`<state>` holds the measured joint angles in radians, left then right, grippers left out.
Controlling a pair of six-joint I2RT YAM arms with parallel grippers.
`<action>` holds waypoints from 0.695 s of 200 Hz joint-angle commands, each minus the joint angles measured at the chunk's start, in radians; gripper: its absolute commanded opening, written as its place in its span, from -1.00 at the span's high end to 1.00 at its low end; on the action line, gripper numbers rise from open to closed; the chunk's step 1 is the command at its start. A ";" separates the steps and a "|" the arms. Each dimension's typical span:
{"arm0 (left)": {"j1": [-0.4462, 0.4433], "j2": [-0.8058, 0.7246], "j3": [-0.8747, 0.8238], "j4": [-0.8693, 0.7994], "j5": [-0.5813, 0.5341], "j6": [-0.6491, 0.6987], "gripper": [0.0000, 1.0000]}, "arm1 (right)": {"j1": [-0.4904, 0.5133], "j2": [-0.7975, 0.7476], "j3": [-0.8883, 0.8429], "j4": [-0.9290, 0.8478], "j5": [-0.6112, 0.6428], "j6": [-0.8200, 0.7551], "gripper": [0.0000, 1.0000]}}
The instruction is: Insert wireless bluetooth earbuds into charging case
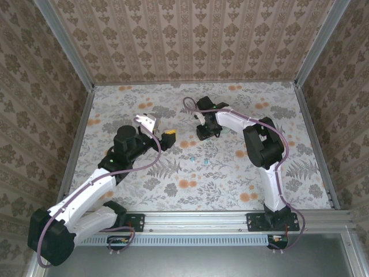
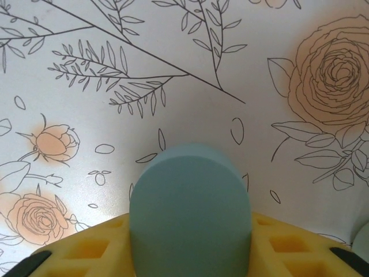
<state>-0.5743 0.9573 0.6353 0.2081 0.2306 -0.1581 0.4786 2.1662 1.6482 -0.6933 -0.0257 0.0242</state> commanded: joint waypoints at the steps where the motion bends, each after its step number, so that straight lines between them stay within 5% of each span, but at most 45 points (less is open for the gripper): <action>1: 0.005 -0.018 0.007 0.001 0.000 0.002 -0.65 | 0.005 -0.094 -0.020 -0.001 -0.049 -0.037 0.18; 82: 0.057 -0.018 -0.005 0.066 0.122 -0.008 -0.65 | -0.013 -0.619 -0.430 0.387 -0.602 -0.318 0.22; 139: 0.051 0.146 0.166 0.031 0.272 -0.300 -0.69 | 0.023 -0.767 -0.558 0.577 -0.526 -0.394 0.24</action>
<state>-0.5201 1.0477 0.7017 0.2302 0.3912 -0.2955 0.4824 1.4258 1.1114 -0.2192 -0.5694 -0.2970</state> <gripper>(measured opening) 0.841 0.409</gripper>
